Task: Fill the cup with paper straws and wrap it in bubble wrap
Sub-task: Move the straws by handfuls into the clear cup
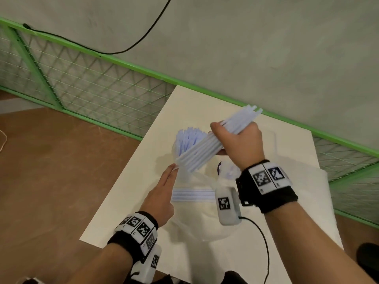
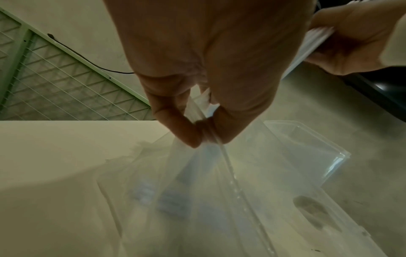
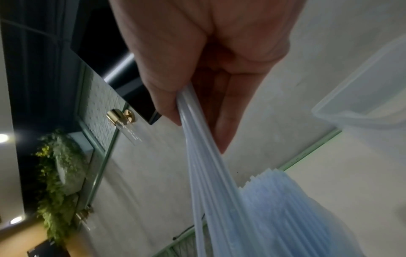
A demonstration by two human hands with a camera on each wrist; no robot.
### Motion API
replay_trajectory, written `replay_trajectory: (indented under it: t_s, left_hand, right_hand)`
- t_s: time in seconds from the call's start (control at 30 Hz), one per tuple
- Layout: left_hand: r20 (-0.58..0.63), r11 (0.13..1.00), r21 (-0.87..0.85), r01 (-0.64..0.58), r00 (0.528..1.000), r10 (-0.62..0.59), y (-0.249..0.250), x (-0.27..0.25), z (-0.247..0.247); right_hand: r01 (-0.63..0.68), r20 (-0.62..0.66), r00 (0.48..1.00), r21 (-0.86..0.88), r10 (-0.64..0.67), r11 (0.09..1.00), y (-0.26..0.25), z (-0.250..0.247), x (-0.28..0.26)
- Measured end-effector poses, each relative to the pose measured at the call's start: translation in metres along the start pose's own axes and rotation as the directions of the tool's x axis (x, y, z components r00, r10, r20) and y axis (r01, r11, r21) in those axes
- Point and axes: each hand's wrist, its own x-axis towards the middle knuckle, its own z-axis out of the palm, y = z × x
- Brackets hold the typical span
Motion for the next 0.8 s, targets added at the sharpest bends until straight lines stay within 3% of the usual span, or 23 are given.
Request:
replay_trajectory:
  t_s: [0.17,0.47,0.8]
  left_hand:
    - [0.047,0.998,0.031,-0.050,0.998,0.049,0.001,-0.004,-0.002]
    - [0.074,0.994,0.102,-0.043,0.997,0.036,0.008,0.002,-0.012]
    - [0.076,0.993,0.112,-0.043,0.997,0.035,0.010,0.004,-0.016]
  right_hand:
    - [0.048,0.026,0.999,-0.145,-0.044,0.988,0.010,0.017,0.026]
    - [0.264,0.174,0.962,-0.371,-0.212,0.890,0.008,0.026,0.031]
    - [0.259,0.122,0.965,-0.302,-0.233,0.917,0.008,0.029,0.037]
